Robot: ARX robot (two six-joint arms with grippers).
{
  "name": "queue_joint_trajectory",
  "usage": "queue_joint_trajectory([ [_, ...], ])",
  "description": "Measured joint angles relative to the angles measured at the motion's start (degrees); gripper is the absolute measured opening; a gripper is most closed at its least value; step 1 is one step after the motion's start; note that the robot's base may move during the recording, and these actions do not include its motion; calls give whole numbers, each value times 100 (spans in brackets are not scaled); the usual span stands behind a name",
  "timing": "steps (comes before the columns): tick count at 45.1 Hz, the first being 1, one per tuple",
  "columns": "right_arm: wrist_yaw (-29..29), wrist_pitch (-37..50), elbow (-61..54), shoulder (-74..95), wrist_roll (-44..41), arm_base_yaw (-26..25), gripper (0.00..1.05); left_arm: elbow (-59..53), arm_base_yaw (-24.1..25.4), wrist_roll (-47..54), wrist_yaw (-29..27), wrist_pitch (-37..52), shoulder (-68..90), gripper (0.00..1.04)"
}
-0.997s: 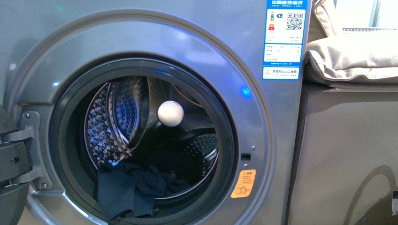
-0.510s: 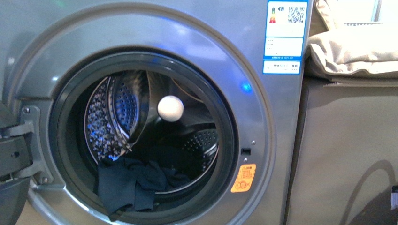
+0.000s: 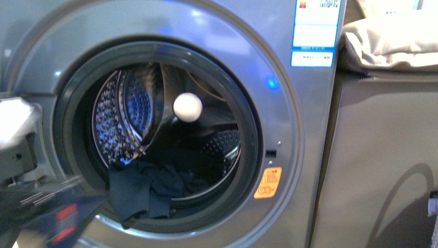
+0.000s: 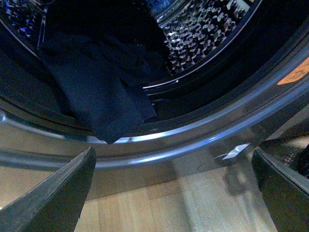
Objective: Collect clothes from washing machine
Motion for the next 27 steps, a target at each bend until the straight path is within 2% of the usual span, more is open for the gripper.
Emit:
queue_joint_trajectory([
  [27, 0, 0, -2, 0, 2, 0, 97, 2177, -249, 374, -614, -352, 2247, 98],
])
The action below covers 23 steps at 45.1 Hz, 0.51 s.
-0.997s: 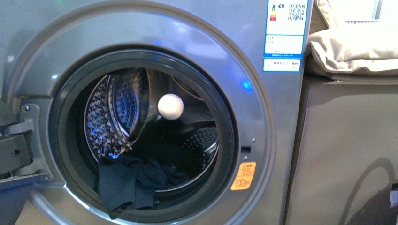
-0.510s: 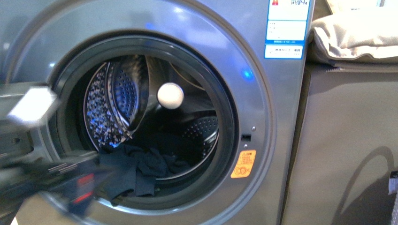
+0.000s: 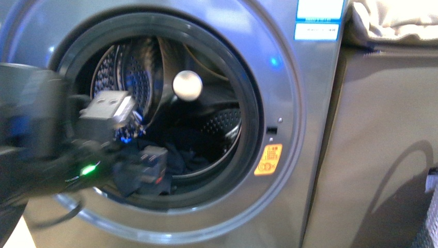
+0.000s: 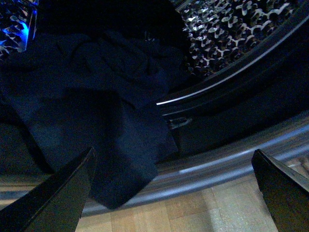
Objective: Collect clothes from washing machine
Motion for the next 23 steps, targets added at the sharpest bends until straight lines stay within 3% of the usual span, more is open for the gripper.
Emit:
queue_joint_trajectory([
  [23, 0, 0, 2, 0, -2, 0, 97, 1694, 225, 24, -389, -555, 1379, 98],
])
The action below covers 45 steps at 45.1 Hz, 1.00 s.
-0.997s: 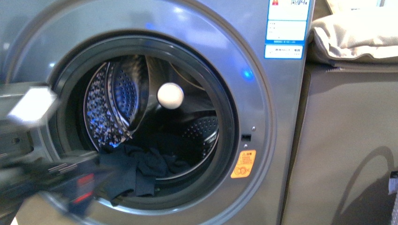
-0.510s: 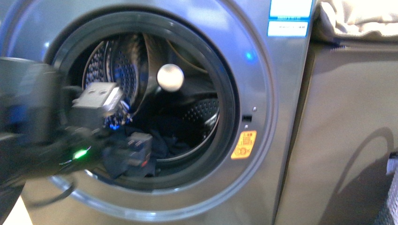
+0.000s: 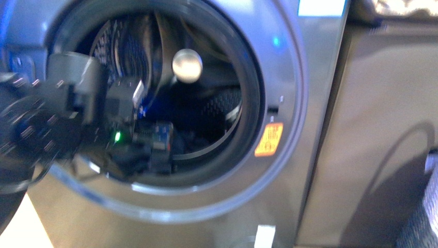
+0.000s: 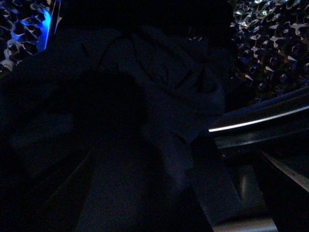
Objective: Collect clothes from washing machine
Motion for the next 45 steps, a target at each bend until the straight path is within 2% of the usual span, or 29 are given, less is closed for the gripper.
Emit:
queue_joint_trajectory([
  [17, 0, 0, -2, 0, 0, 0, 97, 944, -11, 68, -192, -378, 667, 98],
  [24, 0, 0, 0, 0, 2, 0, 97, 1384, -35, 396, -817, -914, 1021, 98],
  [39, 0, 0, 0, 0, 2, 0, 97, 1661, -114, 577, -1091, -1368, 1307, 98],
  [41, 2, 0, -2, 0, 2, 0, 97, 1663, -118, 691, -1220, -1370, 1333, 94],
  [45, 0, 0, 0, 0, 2, 0, 97, 1666, -103, 837, -1370, -1373, 1377, 74],
])
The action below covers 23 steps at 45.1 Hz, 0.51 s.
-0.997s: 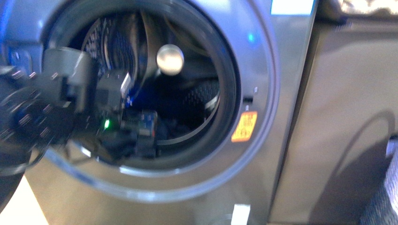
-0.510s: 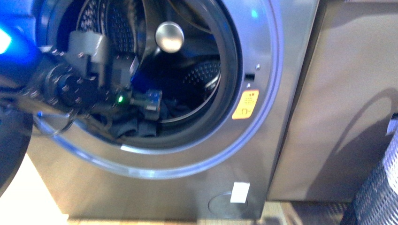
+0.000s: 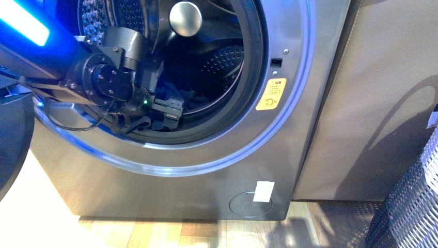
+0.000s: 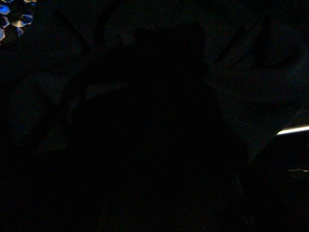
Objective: Collect clothes from washing machine
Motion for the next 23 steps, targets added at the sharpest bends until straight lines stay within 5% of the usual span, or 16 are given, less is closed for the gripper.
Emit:
queue_joint_trajectory([
  [23, 2, 0, -2, 0, 0, 0, 97, -208, 96, 291, 116, 214, -20, 10],
])
